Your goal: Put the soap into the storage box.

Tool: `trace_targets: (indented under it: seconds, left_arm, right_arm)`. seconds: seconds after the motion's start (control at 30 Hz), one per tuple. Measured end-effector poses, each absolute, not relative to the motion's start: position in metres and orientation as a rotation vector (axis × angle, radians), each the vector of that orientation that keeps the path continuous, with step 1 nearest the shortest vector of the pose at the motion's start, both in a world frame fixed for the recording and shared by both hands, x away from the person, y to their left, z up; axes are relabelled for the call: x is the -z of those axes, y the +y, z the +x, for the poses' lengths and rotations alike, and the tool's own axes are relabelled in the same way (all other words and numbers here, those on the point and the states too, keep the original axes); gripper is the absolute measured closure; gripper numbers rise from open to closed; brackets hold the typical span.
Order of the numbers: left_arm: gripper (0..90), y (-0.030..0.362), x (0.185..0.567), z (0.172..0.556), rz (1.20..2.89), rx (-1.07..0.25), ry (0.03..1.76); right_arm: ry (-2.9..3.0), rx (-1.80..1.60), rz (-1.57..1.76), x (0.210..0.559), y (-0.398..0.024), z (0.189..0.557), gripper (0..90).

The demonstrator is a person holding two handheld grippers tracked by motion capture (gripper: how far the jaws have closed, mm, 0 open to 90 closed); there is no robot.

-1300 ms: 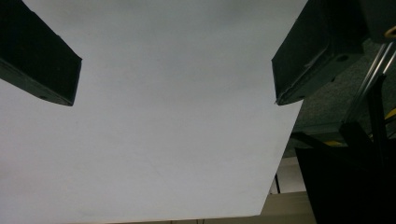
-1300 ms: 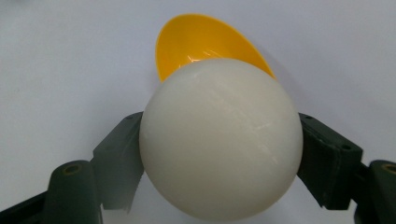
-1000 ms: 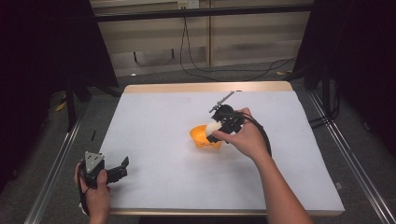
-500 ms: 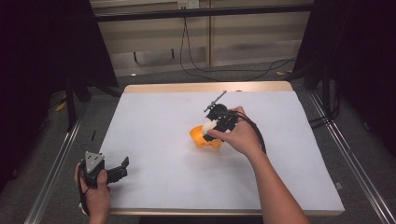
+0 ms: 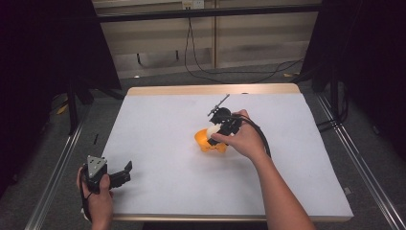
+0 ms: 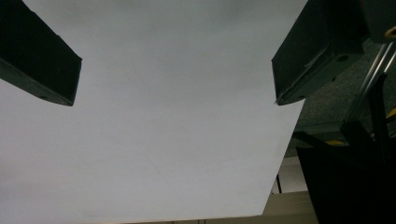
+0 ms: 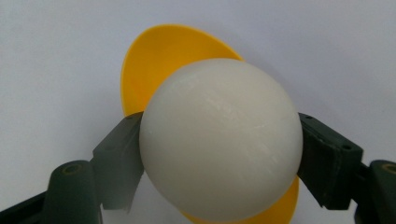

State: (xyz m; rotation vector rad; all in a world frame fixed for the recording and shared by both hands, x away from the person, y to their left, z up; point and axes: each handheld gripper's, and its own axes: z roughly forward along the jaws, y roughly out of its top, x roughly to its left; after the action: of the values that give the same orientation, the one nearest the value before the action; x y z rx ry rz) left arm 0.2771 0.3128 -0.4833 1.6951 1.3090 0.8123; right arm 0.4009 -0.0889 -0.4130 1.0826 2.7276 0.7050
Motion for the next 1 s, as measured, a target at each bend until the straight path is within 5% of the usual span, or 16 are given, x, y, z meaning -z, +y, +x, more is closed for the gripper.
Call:
trace_targets:
  seconds: [1.0]
  left_arm:
    - [1.1,0.3129,0.4833,0.2770,1.694,-0.813,1.310]
  right_arm:
    - [2.698,-0.766,1.117,0.4062,-0.0941,0.3973,23.7]
